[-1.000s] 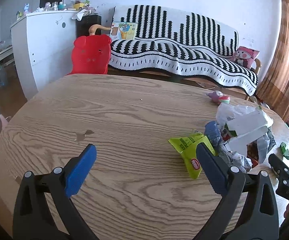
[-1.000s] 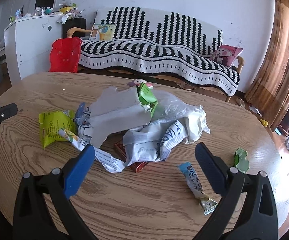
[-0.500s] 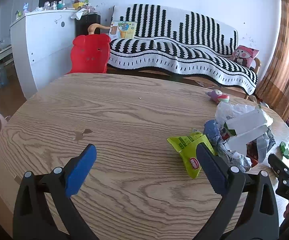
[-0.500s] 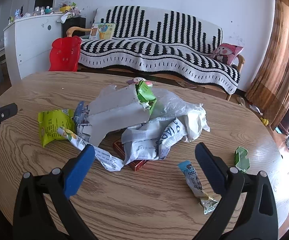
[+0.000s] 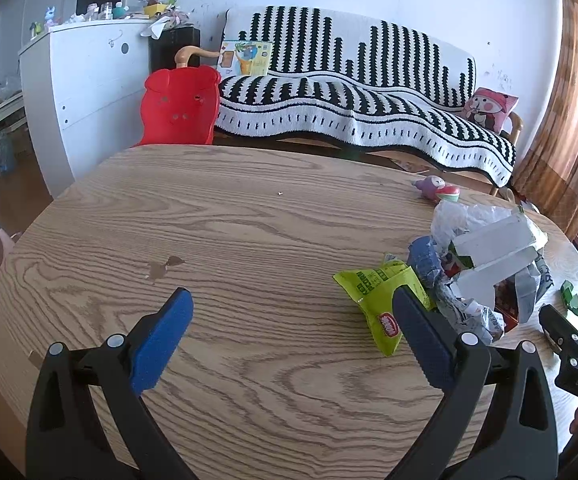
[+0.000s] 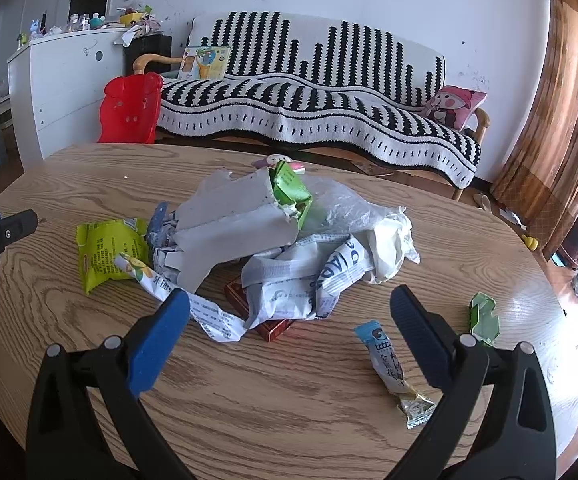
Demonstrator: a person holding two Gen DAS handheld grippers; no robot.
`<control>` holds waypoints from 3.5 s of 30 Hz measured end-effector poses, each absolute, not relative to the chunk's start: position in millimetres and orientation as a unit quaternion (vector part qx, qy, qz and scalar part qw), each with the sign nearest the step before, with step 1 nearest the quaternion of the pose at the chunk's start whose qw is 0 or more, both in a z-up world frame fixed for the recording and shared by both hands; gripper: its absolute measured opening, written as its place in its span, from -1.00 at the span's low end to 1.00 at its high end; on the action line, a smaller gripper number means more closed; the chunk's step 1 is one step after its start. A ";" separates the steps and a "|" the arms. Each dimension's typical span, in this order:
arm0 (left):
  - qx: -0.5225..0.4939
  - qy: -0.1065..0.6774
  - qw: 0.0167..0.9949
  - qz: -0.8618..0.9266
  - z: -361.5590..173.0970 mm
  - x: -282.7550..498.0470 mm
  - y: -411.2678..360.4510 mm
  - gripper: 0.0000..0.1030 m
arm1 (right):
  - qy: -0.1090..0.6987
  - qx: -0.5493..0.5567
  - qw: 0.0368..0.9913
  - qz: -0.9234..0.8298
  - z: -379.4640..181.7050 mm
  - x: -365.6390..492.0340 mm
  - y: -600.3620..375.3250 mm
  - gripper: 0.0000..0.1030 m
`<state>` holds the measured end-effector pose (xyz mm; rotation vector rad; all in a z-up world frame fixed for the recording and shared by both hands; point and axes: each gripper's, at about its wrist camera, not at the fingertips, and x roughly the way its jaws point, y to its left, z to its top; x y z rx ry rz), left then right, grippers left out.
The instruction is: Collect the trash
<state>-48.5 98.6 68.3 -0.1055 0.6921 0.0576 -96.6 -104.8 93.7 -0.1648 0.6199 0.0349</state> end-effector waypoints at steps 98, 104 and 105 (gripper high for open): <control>0.034 0.437 0.893 -0.099 20.1 29.9 45.1 0.08 | 0.419 0.117 0.892 -0.118 40.8 -52.2 -339.8 -0.35; 0.018 0.394 0.916 -0.070 45.9 21.8 59.6 0.08 | 0.412 0.115 0.898 -0.103 50.3 -55.3 -327.7 -0.35; 0.015 0.392 0.917 -0.066 48.3 20.8 62.8 0.08 | 0.411 0.114 0.899 -0.099 51.7 -55.4 -324.4 -0.35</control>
